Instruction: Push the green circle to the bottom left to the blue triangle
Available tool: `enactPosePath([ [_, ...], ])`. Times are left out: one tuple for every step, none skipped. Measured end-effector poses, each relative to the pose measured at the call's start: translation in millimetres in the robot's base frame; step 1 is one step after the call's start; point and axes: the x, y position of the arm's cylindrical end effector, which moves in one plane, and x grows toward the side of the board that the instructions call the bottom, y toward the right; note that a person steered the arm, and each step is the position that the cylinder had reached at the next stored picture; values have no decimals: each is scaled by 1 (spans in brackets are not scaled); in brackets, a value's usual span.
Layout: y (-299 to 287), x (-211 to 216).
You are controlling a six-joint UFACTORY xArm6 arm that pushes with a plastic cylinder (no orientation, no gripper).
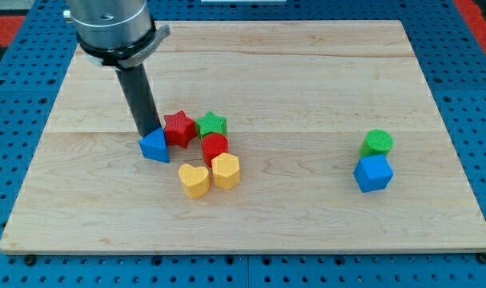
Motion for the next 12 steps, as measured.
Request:
enactPosePath([
  [9, 0],
  [11, -4],
  [6, -20],
  [-14, -71],
  [-28, -114],
  [-28, -135],
  [40, -156],
  [151, -157],
  [249, -139],
  [279, -82],
  [267, -45],
  [305, -20],
])
